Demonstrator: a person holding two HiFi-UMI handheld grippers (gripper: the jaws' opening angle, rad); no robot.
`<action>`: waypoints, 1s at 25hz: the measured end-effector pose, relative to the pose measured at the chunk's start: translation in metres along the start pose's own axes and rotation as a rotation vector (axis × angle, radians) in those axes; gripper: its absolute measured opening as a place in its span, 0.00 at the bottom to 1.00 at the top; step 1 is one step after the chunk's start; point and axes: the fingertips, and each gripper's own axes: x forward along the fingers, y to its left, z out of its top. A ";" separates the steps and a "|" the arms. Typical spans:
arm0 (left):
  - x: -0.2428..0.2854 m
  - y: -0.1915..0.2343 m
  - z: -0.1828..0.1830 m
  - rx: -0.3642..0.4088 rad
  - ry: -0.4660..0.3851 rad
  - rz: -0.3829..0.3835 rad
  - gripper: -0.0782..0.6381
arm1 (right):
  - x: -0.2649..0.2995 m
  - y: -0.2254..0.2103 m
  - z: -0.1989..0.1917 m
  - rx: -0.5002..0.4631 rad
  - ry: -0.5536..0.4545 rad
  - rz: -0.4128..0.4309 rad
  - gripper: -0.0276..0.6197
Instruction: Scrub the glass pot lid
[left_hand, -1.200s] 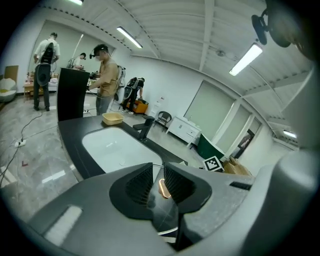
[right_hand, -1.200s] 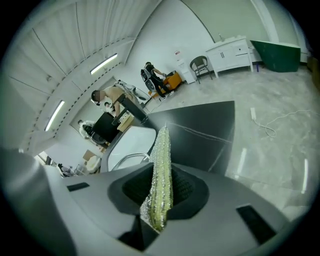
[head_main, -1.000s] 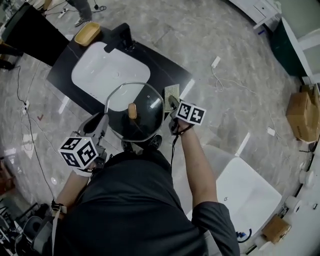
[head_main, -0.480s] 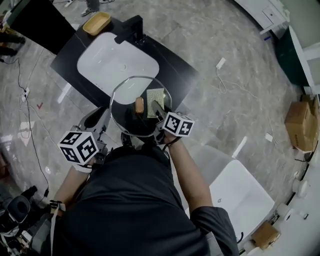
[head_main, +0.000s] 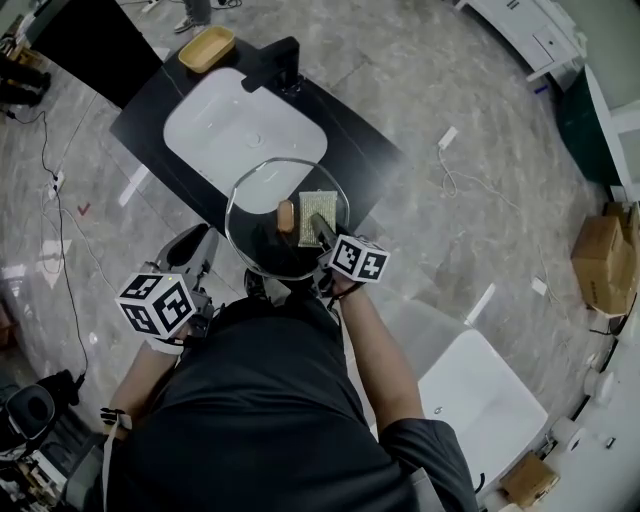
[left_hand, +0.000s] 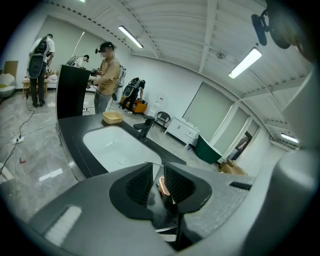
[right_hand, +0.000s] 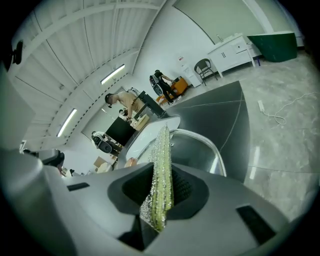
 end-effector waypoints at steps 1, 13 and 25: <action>0.002 -0.003 0.000 0.006 0.005 -0.006 0.21 | -0.003 -0.005 0.001 0.008 -0.009 -0.008 0.14; 0.024 -0.039 0.002 0.070 0.034 -0.081 0.21 | -0.058 -0.076 0.017 0.051 -0.103 -0.190 0.14; 0.026 -0.049 -0.004 0.073 0.065 -0.116 0.21 | -0.096 -0.011 -0.013 -0.060 -0.176 -0.144 0.14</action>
